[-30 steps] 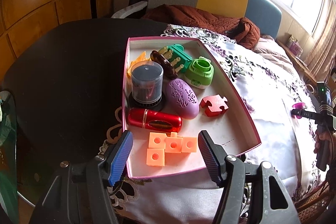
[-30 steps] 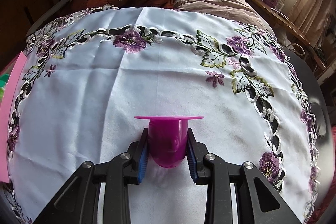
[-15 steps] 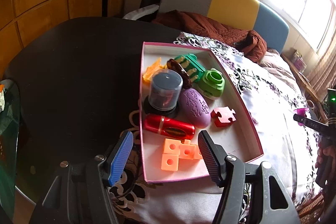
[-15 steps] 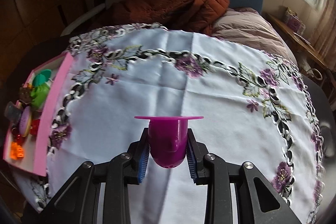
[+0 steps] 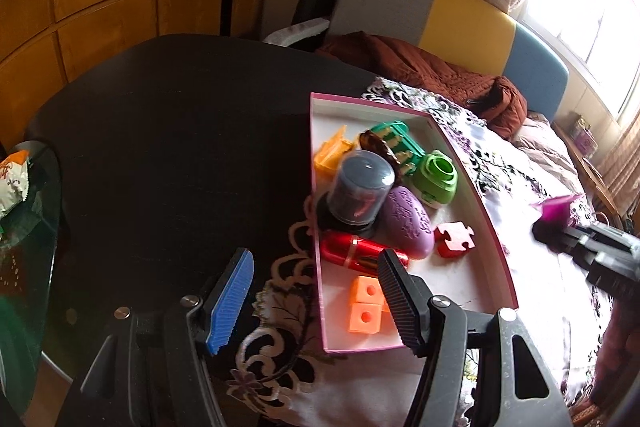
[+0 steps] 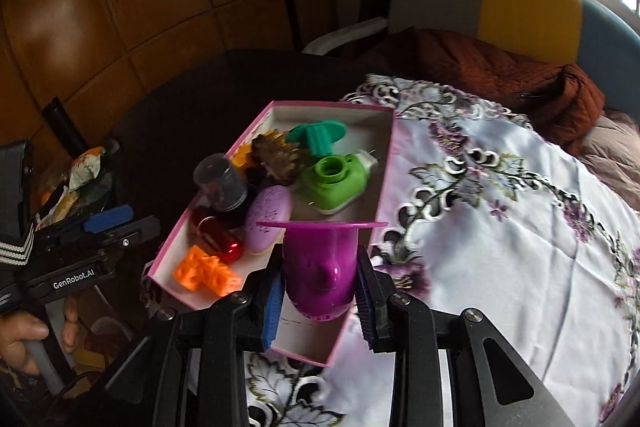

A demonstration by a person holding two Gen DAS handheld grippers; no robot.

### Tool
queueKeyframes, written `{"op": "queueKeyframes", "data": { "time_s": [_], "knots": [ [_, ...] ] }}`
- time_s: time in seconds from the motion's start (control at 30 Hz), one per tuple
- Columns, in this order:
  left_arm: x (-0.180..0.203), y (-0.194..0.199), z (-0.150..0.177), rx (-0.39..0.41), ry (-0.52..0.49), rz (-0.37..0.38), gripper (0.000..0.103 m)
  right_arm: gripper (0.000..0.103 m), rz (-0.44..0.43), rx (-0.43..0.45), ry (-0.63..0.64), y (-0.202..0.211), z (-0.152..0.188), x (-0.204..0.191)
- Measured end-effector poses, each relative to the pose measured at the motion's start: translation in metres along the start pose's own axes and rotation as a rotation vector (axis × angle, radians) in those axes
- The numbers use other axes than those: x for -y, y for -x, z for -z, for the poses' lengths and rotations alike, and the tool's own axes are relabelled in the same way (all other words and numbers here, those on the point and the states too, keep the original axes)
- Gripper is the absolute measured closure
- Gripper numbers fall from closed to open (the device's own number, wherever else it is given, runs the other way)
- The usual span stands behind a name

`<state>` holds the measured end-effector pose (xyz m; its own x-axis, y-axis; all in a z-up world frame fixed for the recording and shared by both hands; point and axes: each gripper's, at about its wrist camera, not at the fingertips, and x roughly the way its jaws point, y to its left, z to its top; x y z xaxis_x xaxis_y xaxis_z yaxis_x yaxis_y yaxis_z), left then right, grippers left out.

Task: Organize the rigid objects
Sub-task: 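Carry the pink suction cup over the tray with the right gripper, then lower the pink suction cup into the tray and open the right gripper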

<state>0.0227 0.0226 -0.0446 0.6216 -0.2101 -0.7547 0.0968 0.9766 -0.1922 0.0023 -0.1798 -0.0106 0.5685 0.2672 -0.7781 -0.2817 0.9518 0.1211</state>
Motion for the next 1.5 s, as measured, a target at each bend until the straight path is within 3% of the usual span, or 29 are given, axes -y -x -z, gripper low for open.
{"op": "queueKeyframes", "data": {
  "time_s": [0.27,0.47,0.8,1.17,1.5],
  "knots": [
    [-0.009,-0.005,0.002,-0.014,0.015,-0.01,0.038,0.071,-0.044,-0.155,0.02,-0.059,0.01,-0.022],
    [-0.007,-0.01,0.005,-0.03,0.006,-0.007,0.038,0.07,-0.032,-0.192,-0.029,-0.076,0.021,-0.014],
    [-0.001,-0.011,0.006,-0.033,-0.01,-0.032,0.038,0.059,-0.046,-0.165,-0.071,-0.071,0.024,-0.005],
    [0.001,0.001,0.005,0.017,-0.006,-0.087,0.038,0.039,-0.033,-0.109,-0.096,-0.044,0.033,-0.003],
    [0.013,0.02,0.004,0.076,-0.026,-0.11,0.038,0.026,0.075,0.025,-0.112,-0.001,0.033,-0.002]
  ]
}}
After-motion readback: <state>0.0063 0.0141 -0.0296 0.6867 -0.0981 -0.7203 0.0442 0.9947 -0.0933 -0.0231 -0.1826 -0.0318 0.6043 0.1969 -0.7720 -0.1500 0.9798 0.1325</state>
